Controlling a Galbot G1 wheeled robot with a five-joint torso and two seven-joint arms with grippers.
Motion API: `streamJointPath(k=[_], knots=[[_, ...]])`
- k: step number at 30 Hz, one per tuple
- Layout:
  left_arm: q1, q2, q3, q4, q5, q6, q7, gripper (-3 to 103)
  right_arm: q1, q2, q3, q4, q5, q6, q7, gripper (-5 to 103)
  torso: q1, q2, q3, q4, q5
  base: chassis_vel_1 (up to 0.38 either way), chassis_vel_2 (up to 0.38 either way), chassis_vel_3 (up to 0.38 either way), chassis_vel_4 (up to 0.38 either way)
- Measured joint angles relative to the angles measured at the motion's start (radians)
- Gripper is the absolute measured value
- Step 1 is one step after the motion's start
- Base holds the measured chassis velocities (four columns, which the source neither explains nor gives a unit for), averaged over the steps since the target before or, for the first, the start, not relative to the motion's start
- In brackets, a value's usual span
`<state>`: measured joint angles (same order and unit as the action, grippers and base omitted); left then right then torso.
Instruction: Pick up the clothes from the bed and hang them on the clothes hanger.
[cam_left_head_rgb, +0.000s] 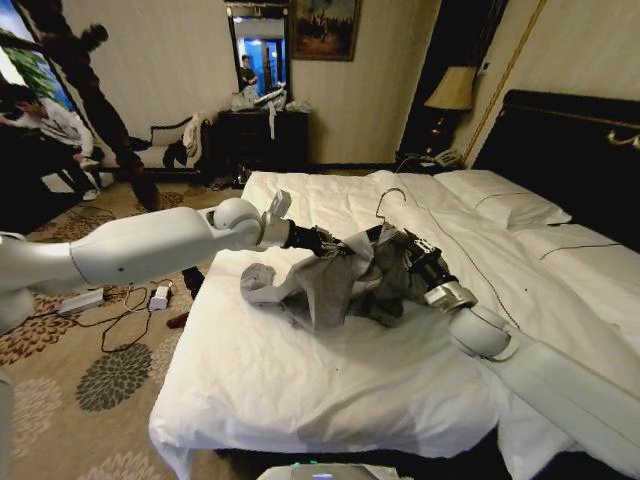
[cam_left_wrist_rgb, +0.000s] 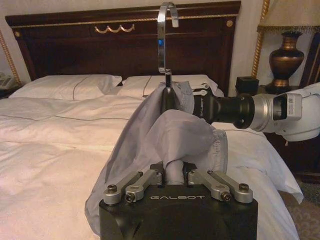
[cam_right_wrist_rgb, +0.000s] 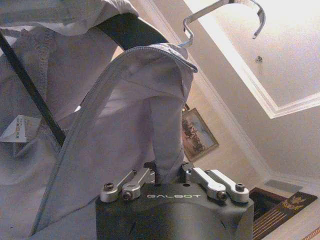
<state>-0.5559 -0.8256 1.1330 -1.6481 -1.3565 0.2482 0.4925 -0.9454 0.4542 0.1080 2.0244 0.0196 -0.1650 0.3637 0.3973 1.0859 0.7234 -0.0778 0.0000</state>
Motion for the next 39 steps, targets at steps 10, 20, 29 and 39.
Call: streamJointPath(k=[10,20,29,39], knots=[[0.041,0.011,-0.059,-0.007,0.022,-0.005,-0.013,16,-0.002,-0.02,0.003,0.041,0.01,-0.01,0.003,34,0.0,0.0,0.0,-0.0001,0.0001,0.0,0.0,0.0,0.0],[0.151,0.012,-0.177,-0.018,0.072,-0.009,-0.035,16,-0.004,-0.052,0.014,0.071,0.028,-0.02,0.004,68,0.0,0.0,0.0,-0.0001,-0.0001,0.0,0.0,0.0,0.0],[0.201,0.048,-0.229,-0.024,0.082,-0.016,-0.039,16,-0.022,-0.067,0.024,0.105,0.078,-0.043,0.008,97,0.0,0.0,0.0,0.0002,-0.0001,0.0,0.0,0.0,0.0],[0.302,0.078,-0.328,-0.04,0.105,-0.024,-0.049,16,-0.015,-0.08,0.012,0.13,0.109,-0.057,0.007,100,0.0,0.0,0.0,0.0002,-0.0002,0.0,0.0,0.0,0.0]])
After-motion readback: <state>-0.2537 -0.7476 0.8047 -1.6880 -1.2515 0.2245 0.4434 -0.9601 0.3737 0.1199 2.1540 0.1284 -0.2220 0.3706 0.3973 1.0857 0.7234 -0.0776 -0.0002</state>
